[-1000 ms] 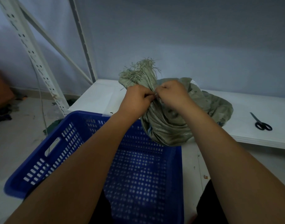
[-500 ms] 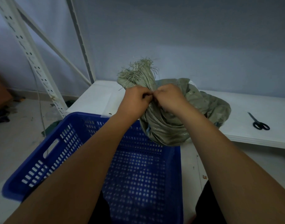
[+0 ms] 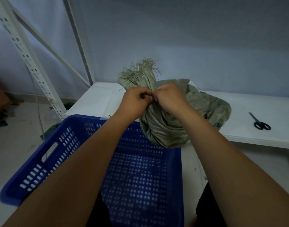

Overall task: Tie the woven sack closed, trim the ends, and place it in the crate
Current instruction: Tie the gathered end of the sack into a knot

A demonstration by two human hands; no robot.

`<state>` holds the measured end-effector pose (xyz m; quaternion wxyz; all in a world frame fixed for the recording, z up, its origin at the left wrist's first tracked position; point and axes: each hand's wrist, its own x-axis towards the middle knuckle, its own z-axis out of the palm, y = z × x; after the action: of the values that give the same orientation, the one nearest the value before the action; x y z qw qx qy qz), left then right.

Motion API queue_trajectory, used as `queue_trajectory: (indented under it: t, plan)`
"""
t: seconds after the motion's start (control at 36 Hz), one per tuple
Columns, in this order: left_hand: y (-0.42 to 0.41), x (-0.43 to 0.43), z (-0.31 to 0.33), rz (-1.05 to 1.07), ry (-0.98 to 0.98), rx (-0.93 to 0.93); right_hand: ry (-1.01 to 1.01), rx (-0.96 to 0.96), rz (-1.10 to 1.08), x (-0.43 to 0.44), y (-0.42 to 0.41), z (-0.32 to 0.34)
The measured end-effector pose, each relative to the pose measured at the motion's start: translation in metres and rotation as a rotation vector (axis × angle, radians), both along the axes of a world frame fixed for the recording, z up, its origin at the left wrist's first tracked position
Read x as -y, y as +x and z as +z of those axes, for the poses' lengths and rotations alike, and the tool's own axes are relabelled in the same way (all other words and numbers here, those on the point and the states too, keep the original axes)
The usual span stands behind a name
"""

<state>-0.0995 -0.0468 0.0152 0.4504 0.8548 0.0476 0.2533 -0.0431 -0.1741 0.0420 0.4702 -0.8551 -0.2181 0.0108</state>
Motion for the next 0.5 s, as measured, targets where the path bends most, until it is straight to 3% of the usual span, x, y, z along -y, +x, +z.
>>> queue_trajectory:
  t: [0.17,0.5]
  plan:
    - [0.0000,-0.0040,0.0020,-0.002,-0.058,-0.001,0.043,-0.008,-0.001,-0.0015,0.0002,-0.0001]
    - [-0.0013,-0.0038,0.0080,0.023,0.077,0.009,0.115,-0.042,0.004,-0.0060,0.0008,-0.0010]
